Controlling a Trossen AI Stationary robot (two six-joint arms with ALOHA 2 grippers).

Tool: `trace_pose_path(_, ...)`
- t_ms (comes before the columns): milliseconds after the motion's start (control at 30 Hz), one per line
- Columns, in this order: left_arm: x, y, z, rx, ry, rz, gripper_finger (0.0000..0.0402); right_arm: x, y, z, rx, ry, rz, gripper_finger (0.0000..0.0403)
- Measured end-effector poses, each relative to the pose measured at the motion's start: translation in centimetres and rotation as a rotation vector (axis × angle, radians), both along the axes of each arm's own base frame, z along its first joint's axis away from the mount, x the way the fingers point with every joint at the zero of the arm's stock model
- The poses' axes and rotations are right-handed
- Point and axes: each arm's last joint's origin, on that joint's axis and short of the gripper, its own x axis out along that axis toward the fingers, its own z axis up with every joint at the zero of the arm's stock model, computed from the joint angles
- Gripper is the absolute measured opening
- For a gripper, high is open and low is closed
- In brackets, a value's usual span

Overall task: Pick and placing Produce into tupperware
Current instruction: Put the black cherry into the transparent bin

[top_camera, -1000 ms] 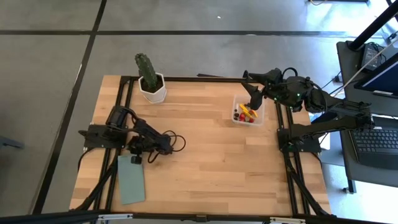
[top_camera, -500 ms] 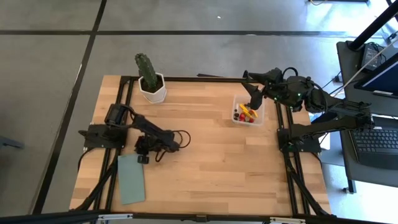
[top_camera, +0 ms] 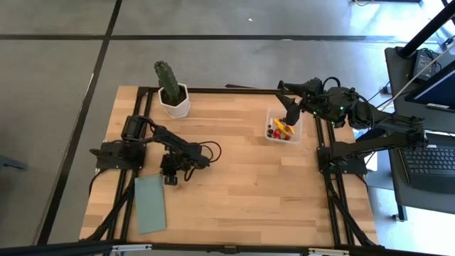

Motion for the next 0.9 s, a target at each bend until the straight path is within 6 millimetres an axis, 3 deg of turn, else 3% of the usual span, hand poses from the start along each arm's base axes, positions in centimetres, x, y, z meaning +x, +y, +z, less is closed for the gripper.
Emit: trace_pose_path(900, 5.3, 2.7, 2.6, 0.025, -0.268, 0.064, 0.0111, 0.0, 0.0, 0.0, 0.001, -0.001, 0.0, 0.0255)
